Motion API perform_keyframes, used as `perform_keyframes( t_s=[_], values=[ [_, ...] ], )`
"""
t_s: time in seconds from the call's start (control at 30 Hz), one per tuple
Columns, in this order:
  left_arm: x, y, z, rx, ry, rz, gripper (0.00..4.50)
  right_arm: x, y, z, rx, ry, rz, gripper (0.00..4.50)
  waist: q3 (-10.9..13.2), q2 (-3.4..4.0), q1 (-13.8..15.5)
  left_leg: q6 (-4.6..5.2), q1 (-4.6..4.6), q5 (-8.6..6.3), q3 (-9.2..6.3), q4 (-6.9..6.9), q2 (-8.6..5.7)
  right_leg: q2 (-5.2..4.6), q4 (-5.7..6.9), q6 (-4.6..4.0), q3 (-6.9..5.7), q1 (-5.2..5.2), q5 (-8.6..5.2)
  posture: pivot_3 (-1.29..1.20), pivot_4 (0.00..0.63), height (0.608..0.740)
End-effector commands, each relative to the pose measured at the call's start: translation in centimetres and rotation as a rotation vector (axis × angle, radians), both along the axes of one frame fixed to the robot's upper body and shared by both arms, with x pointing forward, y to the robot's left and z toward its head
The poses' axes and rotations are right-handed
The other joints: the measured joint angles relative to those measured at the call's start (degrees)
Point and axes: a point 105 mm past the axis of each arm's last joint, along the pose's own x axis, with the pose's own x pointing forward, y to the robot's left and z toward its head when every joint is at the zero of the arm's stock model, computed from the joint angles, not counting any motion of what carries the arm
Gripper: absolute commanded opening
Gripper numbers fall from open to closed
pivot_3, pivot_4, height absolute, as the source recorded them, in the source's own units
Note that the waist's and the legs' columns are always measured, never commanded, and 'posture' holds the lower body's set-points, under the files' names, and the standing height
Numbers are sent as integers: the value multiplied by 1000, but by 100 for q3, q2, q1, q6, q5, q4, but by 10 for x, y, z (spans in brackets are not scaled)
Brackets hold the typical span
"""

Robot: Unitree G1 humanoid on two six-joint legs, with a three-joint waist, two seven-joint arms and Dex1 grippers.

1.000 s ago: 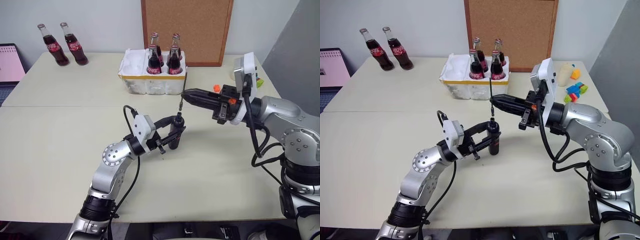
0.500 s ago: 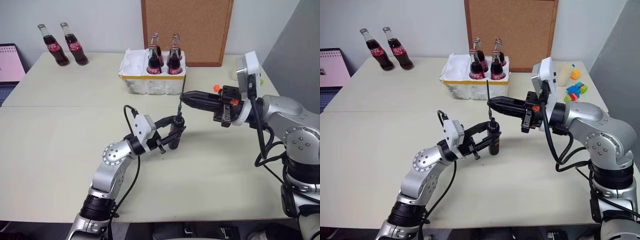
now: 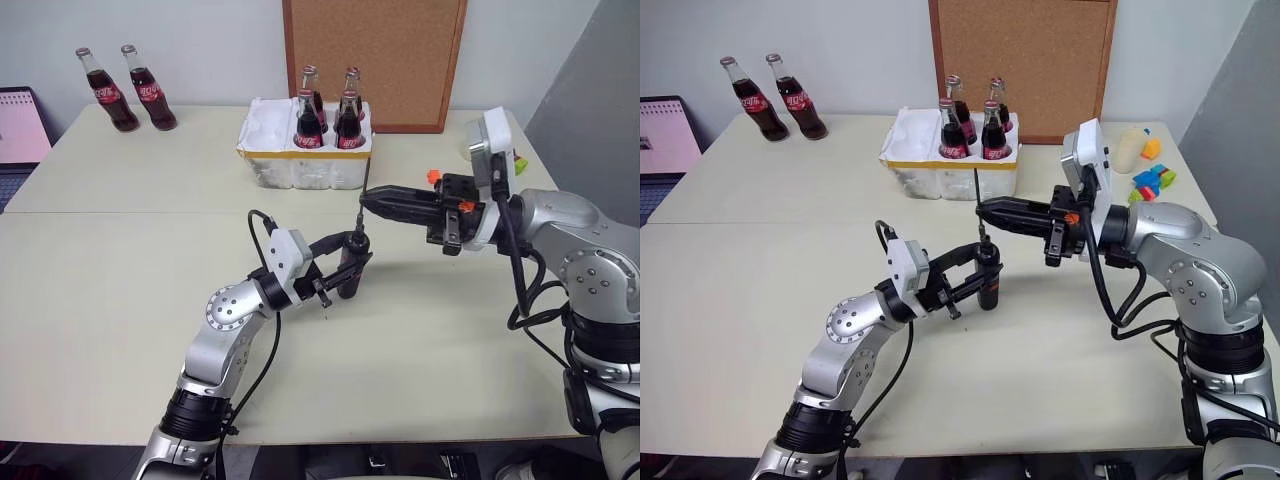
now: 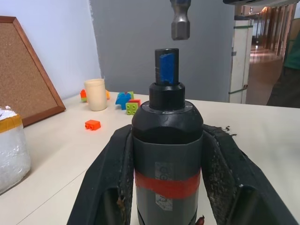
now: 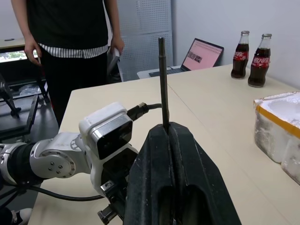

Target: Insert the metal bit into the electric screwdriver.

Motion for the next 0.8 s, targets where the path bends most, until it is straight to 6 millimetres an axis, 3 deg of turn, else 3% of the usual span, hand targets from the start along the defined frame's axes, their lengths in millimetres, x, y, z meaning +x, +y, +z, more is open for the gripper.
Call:
perform_keyframes(
  t_s=[0.03, 0.8],
  values=[
    [1, 3, -9, 30, 35, 11, 1636, -1, -3, 8, 9, -48, 1, 0, 0, 0, 0, 0, 0, 0, 0, 0, 0, 0, 0, 0, 0, 0, 0, 0, 150, 740],
    [1, 4, -10, 33, 37, 9, 1636, -3, 3, 2, -8, -56, 26, 0, -1, 1, 0, 0, 3, 0, -1, 3, 0, 0, 5, -1, 1, 1, 2, 0, 150, 740]
  ],
)
